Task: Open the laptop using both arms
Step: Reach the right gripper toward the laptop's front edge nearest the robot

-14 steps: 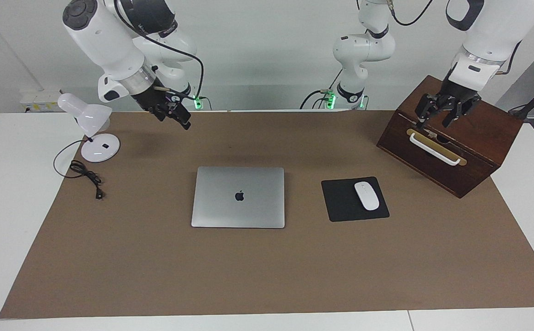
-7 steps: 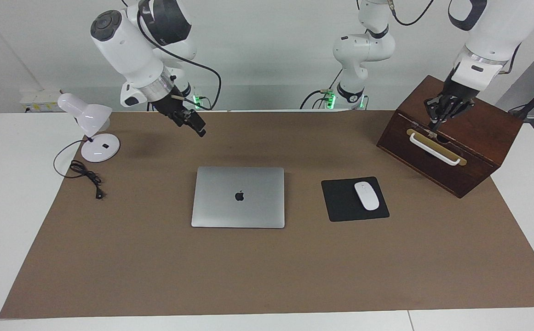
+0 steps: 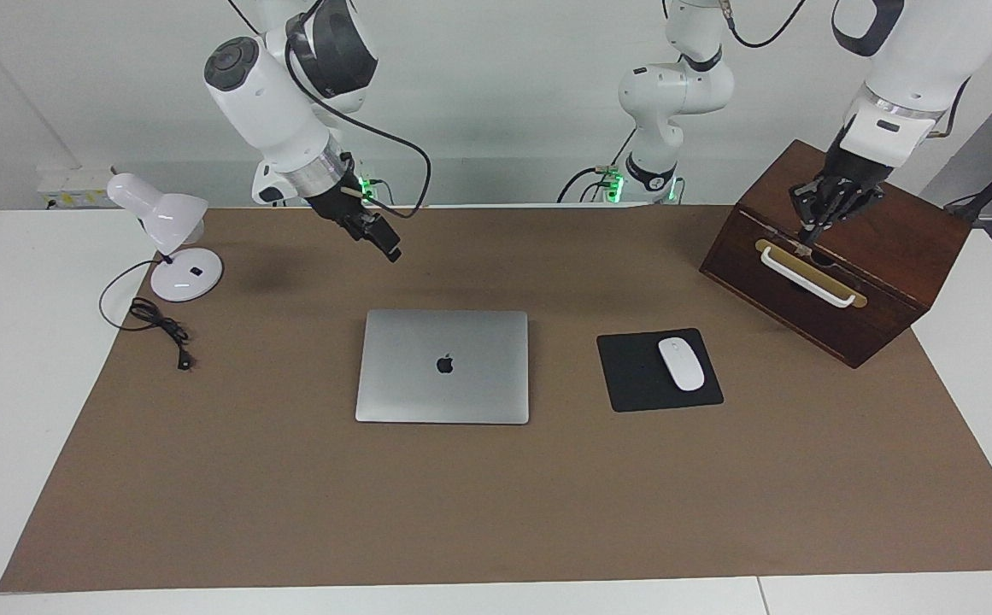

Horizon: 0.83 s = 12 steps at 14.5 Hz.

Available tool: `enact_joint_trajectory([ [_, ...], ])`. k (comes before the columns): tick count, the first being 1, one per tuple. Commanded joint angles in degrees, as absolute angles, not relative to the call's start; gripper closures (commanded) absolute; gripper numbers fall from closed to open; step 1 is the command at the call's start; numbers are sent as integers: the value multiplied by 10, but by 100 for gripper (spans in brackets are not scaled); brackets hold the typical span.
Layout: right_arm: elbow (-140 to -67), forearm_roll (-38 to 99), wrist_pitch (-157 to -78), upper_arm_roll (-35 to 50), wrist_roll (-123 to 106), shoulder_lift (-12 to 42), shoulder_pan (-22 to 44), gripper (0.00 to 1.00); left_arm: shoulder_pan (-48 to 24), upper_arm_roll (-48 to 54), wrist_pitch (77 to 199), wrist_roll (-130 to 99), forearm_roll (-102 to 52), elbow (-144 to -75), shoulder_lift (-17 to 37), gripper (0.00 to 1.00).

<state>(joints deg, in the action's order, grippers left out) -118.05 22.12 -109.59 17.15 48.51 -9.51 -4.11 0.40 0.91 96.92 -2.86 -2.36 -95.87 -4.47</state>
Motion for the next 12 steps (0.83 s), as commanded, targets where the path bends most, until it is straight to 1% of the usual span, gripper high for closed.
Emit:
enact_joint_trajectory([
  [1, -1210, 242, -1118, 180, 501, -120, -46, 0, 1, 12, 1008, -25, -14, -983, -54, 100],
  [3, -1212, 242, -1120, 192, 518, -123, -46, 0, 0, 14, 1040, -25, -14, -1028, -73, 100],
  [7, -1235, 264, -1147, 198, 533, -130, -46, 0, -23, 16, 1159, -11, -16, -1146, -123, 100],
  [10, -1253, 279, -1192, 211, 573, -134, -46, 0, -64, 16, 1246, -11, -17, -1228, -155, 100],
  [12, -1268, 314, -1235, 212, 589, -134, -46, 0, -88, 17, 1304, -12, -18, -1276, -171, 100],
])
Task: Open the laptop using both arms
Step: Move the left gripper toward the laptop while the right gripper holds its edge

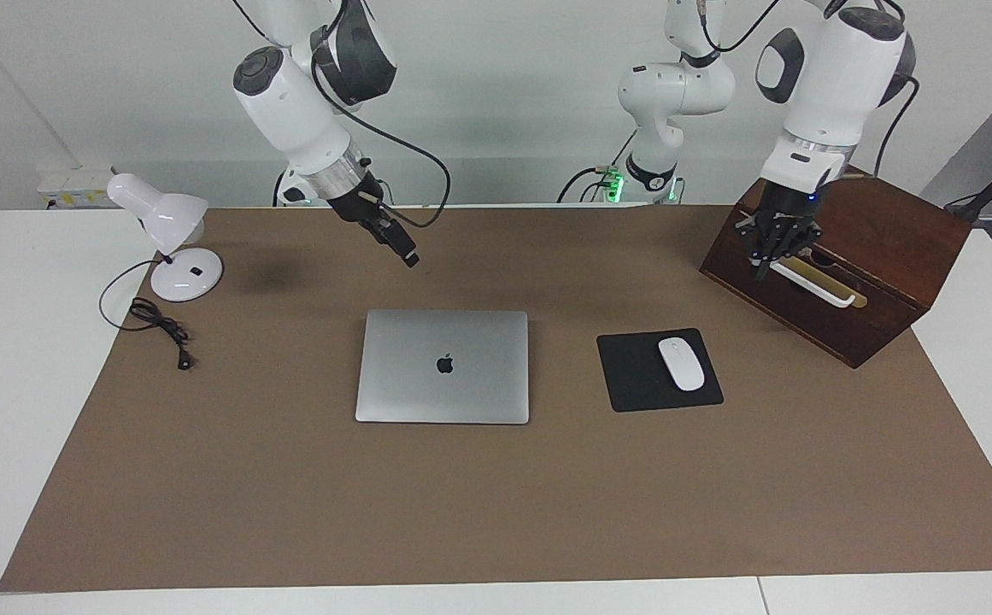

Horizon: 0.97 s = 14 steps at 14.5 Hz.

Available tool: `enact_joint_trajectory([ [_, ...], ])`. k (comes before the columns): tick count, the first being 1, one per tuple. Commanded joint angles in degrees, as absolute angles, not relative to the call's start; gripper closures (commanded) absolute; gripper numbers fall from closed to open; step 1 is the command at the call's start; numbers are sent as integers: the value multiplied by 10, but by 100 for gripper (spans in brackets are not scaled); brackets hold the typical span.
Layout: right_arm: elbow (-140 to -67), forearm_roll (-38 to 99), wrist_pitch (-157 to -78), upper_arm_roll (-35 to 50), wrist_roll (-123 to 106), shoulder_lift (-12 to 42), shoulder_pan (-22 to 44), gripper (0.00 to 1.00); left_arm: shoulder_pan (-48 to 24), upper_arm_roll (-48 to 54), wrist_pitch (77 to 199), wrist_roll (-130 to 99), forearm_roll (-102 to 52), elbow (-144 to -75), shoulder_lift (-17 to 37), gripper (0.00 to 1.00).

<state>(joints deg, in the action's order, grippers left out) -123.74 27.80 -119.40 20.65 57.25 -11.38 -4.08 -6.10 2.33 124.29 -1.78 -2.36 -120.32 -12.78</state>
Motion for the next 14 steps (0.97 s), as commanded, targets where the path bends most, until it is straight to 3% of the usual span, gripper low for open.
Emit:
enact_joint_trajectory([
  [1, -1278, 326, -1257, 213, 589, -134, -46, 0, -101, 17, 1331, -12, -18, -1297, -177, 100],
  [8, -1327, 378, -1380, 257, 600, -124, -46, 0, -172, 16, 1503, -14, -18, -1413, -188, 100],
  [14, -1382, 431, -1510, 314, 600, -107, -46, 0, -227, 16, 1670, -19, -19, -1500, -157, 100],
])
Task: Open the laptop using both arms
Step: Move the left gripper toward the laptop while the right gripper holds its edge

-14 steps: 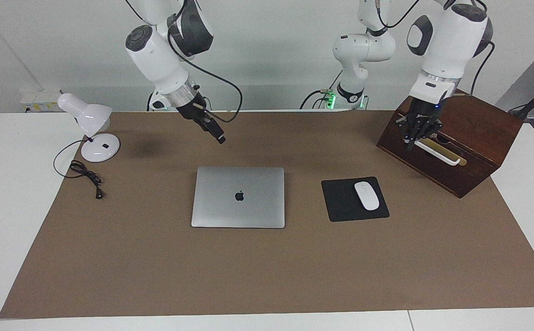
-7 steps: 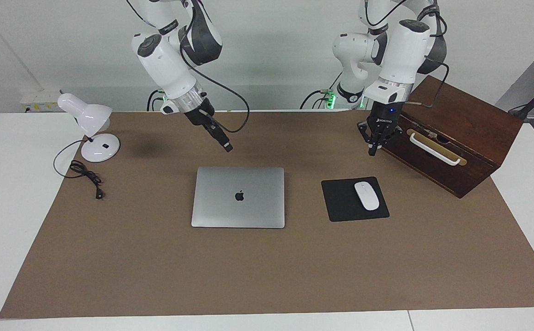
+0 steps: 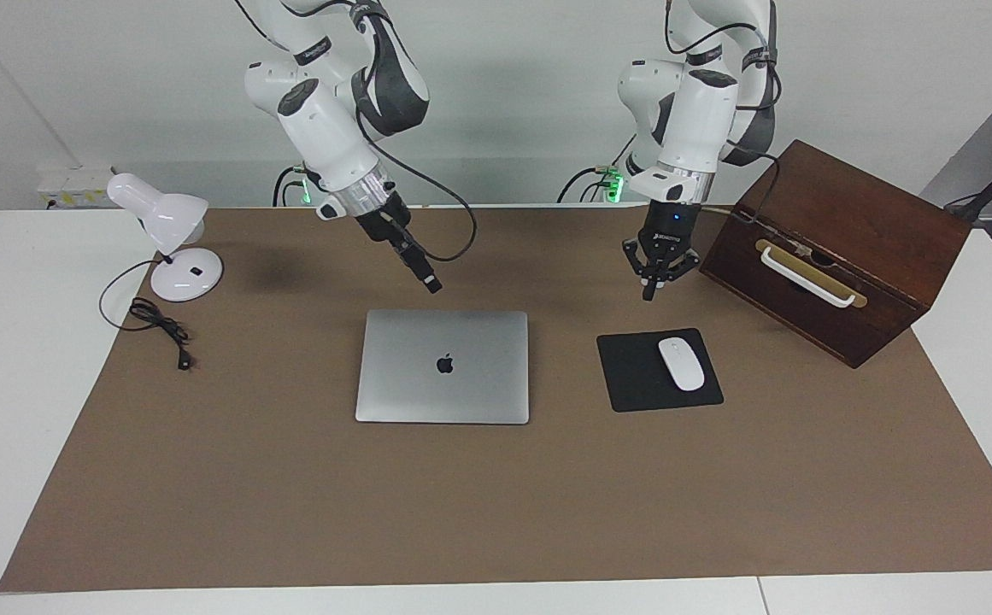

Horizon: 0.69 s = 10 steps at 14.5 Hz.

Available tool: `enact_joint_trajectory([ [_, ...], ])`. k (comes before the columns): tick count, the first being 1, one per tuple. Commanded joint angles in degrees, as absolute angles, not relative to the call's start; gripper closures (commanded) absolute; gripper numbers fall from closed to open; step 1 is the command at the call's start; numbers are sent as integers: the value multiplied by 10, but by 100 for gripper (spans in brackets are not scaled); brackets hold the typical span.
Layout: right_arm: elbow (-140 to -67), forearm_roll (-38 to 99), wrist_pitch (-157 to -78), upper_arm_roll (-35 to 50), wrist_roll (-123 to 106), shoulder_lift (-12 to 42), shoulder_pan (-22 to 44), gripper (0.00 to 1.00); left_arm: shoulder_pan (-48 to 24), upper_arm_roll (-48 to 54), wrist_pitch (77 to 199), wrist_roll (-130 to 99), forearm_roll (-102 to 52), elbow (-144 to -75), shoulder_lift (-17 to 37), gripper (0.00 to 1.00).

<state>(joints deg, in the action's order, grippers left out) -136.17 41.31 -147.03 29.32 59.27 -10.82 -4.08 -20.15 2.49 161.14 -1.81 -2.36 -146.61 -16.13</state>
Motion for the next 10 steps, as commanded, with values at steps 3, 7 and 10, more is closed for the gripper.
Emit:
enact_joint_trajectory([
  [3, -1397, 441, -1560, 327, 597, -92, -46, 0, -257, 16, 1744, -21, -19, -1524, -129, 100],
  [7, -1408, 442, -1592, 340, 596, -78, -46, 0, -289, 15, 1795, -21, -19, -1527, -104, 100],
  [10, -1414, 450, -1625, 358, 596, -62, -46, 0, -310, 15, 1844, -22, -19, -1530, -73, 100],
])
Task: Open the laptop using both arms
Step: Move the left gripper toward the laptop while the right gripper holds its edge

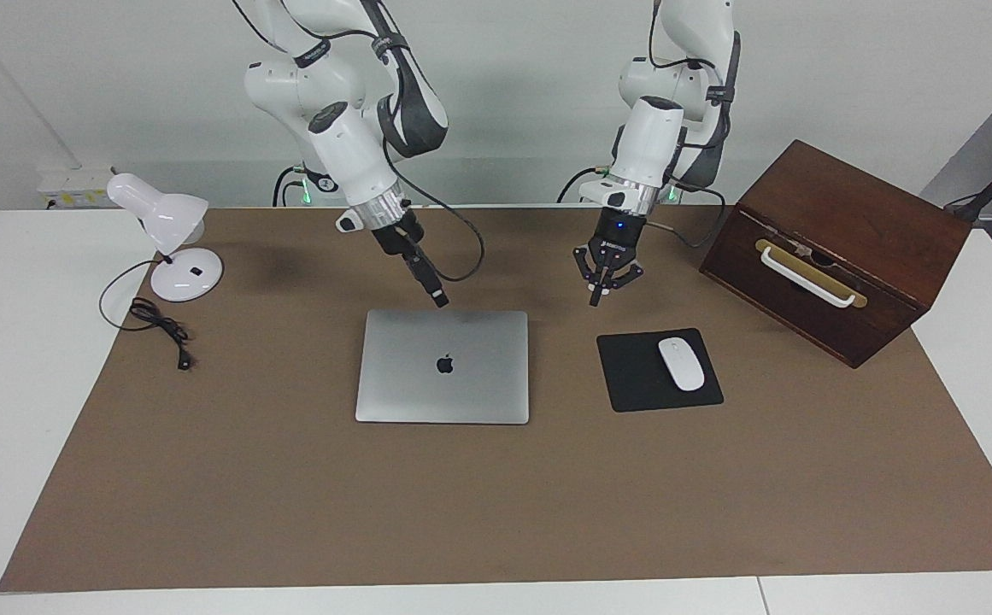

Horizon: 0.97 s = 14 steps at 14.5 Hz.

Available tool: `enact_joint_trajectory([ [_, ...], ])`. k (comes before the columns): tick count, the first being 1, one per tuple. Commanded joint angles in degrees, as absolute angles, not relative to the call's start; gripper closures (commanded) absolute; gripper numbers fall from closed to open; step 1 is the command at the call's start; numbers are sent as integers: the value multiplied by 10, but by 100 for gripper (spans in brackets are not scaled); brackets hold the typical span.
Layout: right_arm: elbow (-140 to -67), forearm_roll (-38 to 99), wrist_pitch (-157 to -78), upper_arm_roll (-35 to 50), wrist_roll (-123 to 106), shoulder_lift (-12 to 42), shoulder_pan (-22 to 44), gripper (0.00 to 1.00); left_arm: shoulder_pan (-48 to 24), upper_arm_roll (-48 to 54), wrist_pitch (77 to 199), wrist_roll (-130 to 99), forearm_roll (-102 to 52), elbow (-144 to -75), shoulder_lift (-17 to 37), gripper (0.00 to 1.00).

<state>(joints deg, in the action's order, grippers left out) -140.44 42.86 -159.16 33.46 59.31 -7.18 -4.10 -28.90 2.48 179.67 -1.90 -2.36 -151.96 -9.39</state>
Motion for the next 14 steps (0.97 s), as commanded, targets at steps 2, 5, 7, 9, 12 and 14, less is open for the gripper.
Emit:
enact_joint_trajectory([
  [2, -1426, 466, -1671, 376, 593, -48, -46, 0, -312, 16, 1874, -22, -19, -1537, -62, 100],
  [5, -1430, 479, -1677, 387, 592, -44, -47, 0, -323, 16, 1883, -22, -19, -1540, -58, 100],
  [7, -1435, 480, -1679, 387, 589, -40, -47, 0, -331, 15, 1904, -22, -18, -1541, -48, 100],
  [9, -1436, 480, -1683, 388, 588, -35, -47, 0, -343, 16, 1930, -22, -19, -1542, -30, 100],
  [12, -1436, 480, -1708, 389, 588, -15, -47, 0, -351, 16, 1979, -23, -19, -1558, -12, 100],
  [14, -1436, 480, -1710, 393, 588, -11, -47, 0, -371, 16, 2007, -29, -19, -1572, 1, 100],
])
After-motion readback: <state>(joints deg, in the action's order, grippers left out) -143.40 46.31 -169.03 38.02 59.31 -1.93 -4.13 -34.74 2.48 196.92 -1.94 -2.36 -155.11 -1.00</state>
